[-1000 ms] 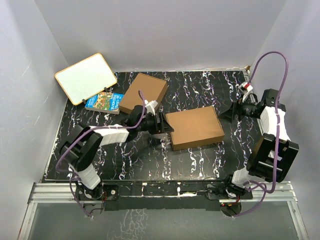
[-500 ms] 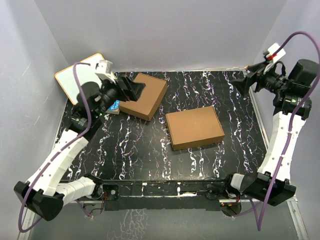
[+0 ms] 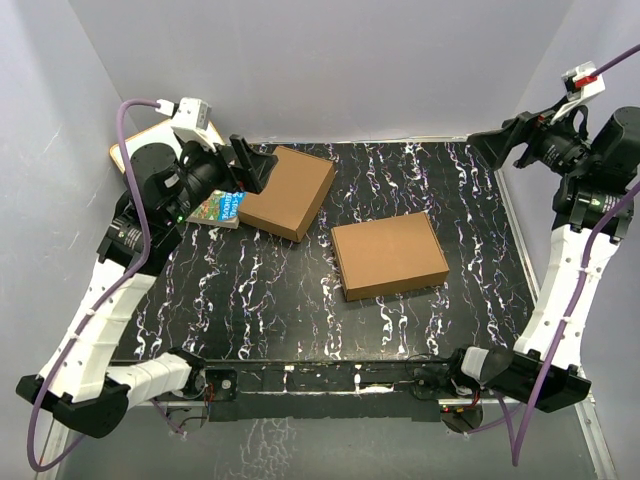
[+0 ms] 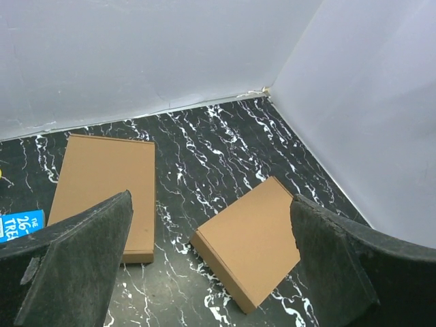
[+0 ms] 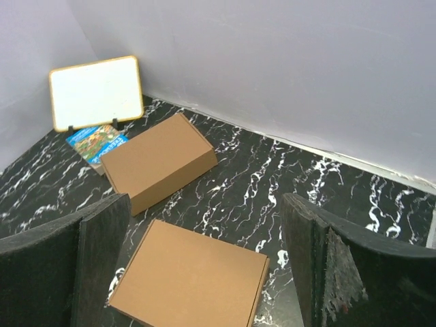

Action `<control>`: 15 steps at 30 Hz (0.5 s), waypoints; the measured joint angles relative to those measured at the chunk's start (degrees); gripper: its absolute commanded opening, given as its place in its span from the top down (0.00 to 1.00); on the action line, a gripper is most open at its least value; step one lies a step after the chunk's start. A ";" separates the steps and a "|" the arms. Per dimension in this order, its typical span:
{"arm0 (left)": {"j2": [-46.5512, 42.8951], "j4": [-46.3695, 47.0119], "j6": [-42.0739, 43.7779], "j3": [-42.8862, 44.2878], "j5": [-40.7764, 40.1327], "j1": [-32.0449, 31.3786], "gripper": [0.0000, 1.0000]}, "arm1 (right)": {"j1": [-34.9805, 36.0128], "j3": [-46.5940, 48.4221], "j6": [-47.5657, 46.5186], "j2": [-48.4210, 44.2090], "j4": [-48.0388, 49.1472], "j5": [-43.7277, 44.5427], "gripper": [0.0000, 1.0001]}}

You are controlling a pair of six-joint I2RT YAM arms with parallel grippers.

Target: Fold the paper box

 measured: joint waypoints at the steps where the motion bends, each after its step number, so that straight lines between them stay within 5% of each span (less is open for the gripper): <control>1: 0.22 -0.33 0.20 0.26 0.00 0.00 0.03 | -0.17 0.02 0.83 -0.15 -0.09 0.81 0.01; 15: 1.46 -1.33 0.68 -1.27 0.44 0.00 0.03 | -0.72 -1.77 2.40 -5.29 -0.55 6.16 0.01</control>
